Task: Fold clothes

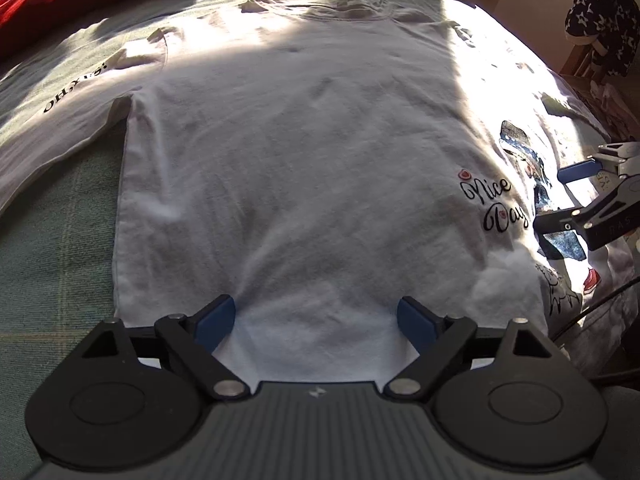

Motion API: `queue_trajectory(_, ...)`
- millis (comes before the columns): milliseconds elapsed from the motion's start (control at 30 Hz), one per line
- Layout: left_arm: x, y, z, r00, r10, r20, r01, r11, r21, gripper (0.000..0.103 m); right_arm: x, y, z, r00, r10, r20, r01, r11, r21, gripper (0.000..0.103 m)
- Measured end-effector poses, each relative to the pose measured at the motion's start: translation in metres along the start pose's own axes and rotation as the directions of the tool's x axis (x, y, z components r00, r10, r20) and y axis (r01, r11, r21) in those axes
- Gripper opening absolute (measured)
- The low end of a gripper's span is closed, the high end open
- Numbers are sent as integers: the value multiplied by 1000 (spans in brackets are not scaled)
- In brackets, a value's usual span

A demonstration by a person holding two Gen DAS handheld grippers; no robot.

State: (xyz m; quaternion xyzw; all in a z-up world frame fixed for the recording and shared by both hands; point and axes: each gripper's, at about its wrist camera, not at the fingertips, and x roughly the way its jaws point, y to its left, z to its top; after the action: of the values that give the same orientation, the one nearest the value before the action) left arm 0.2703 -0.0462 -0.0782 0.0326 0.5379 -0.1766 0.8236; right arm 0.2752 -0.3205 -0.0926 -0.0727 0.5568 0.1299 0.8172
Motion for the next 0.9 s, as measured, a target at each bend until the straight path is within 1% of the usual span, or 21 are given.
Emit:
queue_trajectory(100, -2, 8, -3, 998, -56, 11, 56, 998, 17, 88, 0, 6, -5, 999, -39, 25, 39, 999, 1, 103)
queue_trajectory(267, -1, 11, -6, 995, -94, 29, 92, 994, 55, 91, -2, 8, -10, 998, -51, 48, 50, 999, 21, 103)
queue_trajectory(367, 1, 6, -7, 997, -71, 37, 69, 995, 70, 93, -1, 7, -9, 998, -54, 36, 52, 998, 39, 103)
queue_trajectory(500, 2, 5, -10, 996, -57, 62, 53, 996, 68, 94, 1, 7, -7, 998, -66, 21, 65, 996, 58, 103)
queue_trajectory(633, -1, 5, -15, 994, -51, 95, 45, 997, 68, 94, 1, 6, -6, 997, -68, 32, 64, 993, 95, 103)
queue_trajectory(700, -1, 3, -18, 992, -41, 116, 33, 997, 71, 95, 1, 8, -7, 996, -82, 40, 78, 992, 100, 103)
queue_trajectory(800, -1, 0, -26, 986, -23, 166, 13, 998, 61, 95, -2, 11, -12, 993, -100, 67, 92, 989, 119, 103)
queue_trajectory(900, -6, -2, -39, 972, -8, 233, -3, 999, 47, 95, -9, 12, -24, 985, -115, 127, 93, 982, 164, 103)
